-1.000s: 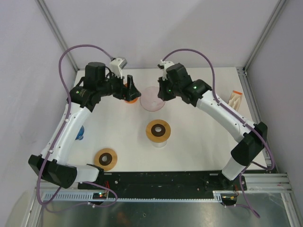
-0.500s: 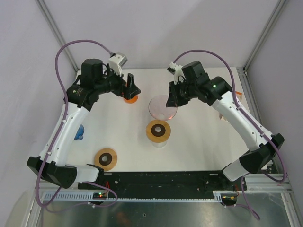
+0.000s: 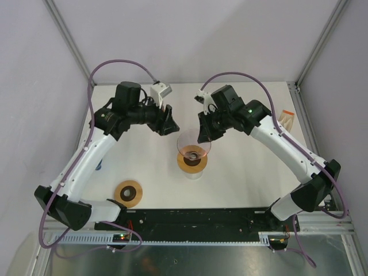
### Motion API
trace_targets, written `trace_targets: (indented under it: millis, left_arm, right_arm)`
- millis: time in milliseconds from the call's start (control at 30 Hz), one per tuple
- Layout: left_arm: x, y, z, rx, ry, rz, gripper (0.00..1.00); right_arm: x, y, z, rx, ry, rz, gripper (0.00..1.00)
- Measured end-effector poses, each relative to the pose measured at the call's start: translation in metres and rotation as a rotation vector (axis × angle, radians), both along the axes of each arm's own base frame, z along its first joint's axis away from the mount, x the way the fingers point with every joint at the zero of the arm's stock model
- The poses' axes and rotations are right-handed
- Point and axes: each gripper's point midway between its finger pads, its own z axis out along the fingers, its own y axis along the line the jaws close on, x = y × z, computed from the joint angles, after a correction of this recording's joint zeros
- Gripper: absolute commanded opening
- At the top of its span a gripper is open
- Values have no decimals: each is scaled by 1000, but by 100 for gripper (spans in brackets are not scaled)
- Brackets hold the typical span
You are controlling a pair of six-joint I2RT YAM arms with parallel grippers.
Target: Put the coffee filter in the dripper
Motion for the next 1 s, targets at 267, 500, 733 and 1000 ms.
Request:
trace_targets:
  millis: [267, 500, 733, 1000]
  left_arm:
    - [-29, -2, 1, 55, -144, -252, 69]
    - [-56, -1, 5, 118, -419, -599, 74]
    - [-83, -3, -8, 147, -621, -905, 77]
    - [-94, -8, -19, 159, -711, -1060, 71]
  right_arm:
    - [5, 4, -13, -4, 16, -1, 0]
    - [9, 8, -21, -9, 34, 2, 0]
    - [11, 9, -22, -5, 36, 3, 0]
    - [13, 10, -23, -1, 31, -1, 0]
